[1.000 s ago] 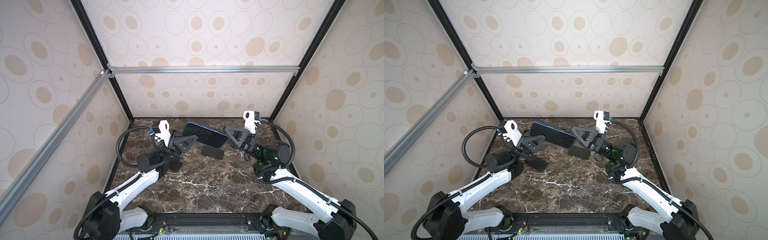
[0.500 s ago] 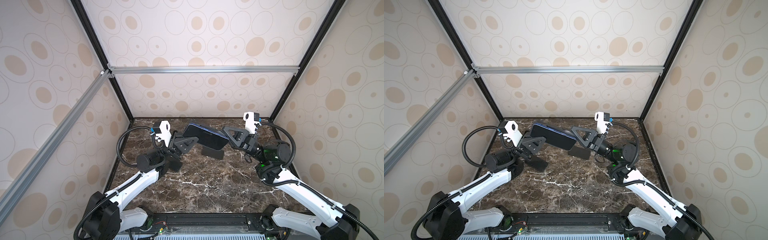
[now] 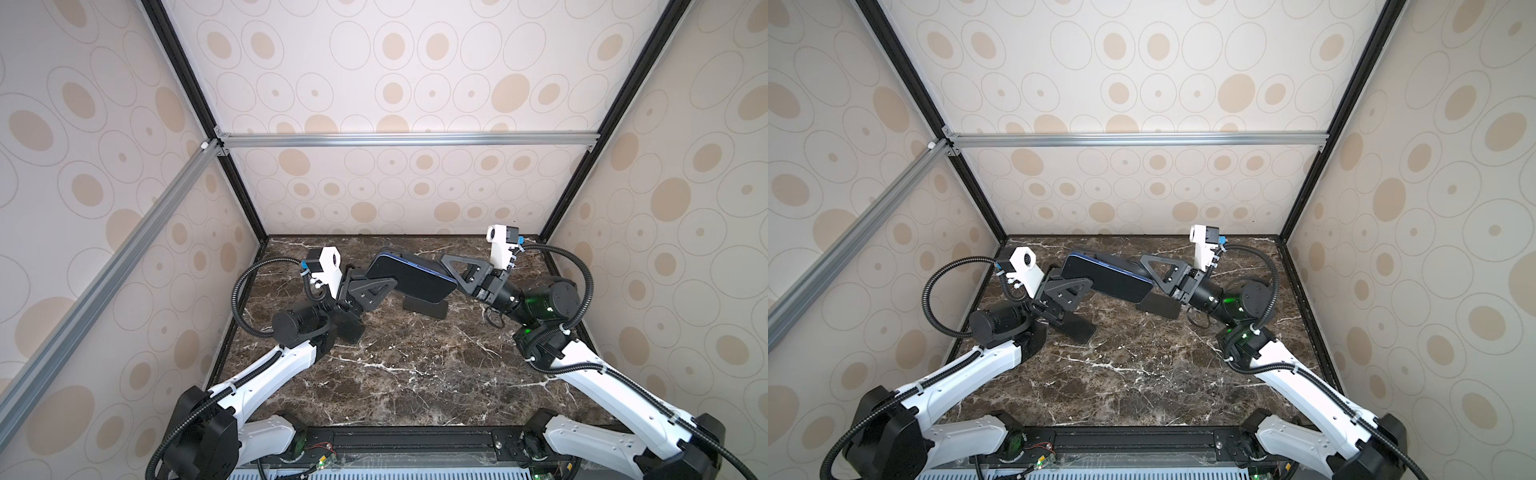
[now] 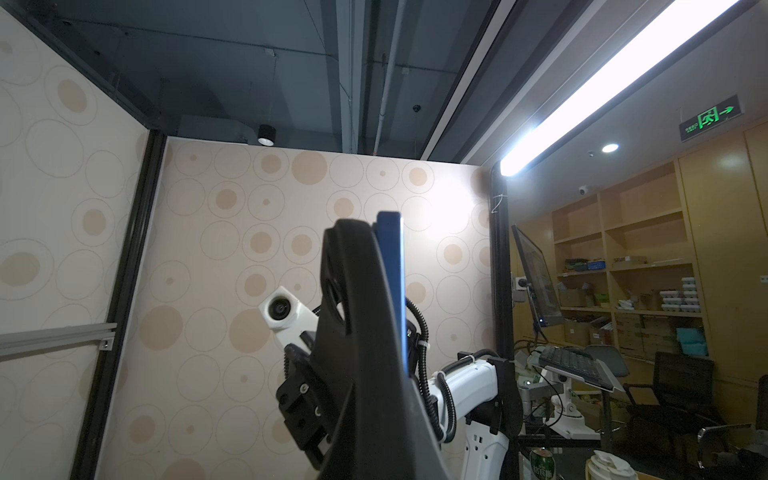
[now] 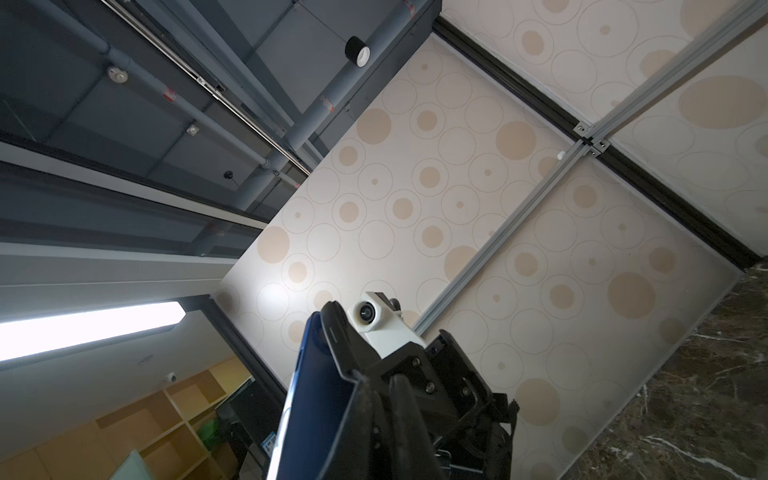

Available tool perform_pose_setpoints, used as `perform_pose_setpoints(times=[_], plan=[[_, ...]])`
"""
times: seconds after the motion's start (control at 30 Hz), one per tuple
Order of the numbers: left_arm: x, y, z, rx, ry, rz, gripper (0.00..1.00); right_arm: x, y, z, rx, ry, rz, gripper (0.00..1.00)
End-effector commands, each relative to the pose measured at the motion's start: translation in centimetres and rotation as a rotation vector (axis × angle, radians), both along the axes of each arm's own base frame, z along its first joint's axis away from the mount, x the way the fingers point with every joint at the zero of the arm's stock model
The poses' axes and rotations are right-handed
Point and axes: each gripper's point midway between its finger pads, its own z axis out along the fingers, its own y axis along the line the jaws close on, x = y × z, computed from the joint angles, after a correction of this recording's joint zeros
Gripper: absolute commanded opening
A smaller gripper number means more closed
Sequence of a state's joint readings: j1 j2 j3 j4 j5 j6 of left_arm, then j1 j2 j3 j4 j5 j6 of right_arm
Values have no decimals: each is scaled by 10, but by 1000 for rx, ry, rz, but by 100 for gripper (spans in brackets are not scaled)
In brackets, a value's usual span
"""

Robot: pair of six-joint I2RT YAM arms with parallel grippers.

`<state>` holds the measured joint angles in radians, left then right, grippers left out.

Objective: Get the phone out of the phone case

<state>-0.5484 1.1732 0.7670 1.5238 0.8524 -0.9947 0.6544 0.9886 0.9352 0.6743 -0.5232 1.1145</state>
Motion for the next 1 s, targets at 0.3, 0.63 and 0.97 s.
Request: perform_pose_setpoints(times=[0.3,0.63,0.97], plan=[[2,7,-7,130,-72,167,0,-35,-33,-34,-606,-409,-236,38],[4,-9,-17,290,-153,156,0,-60,-17,-67,-825,-610,13,40],[-4,-10,-17,293,-180,102,0,-51,-13,-67,-827,-662,-18,39]])
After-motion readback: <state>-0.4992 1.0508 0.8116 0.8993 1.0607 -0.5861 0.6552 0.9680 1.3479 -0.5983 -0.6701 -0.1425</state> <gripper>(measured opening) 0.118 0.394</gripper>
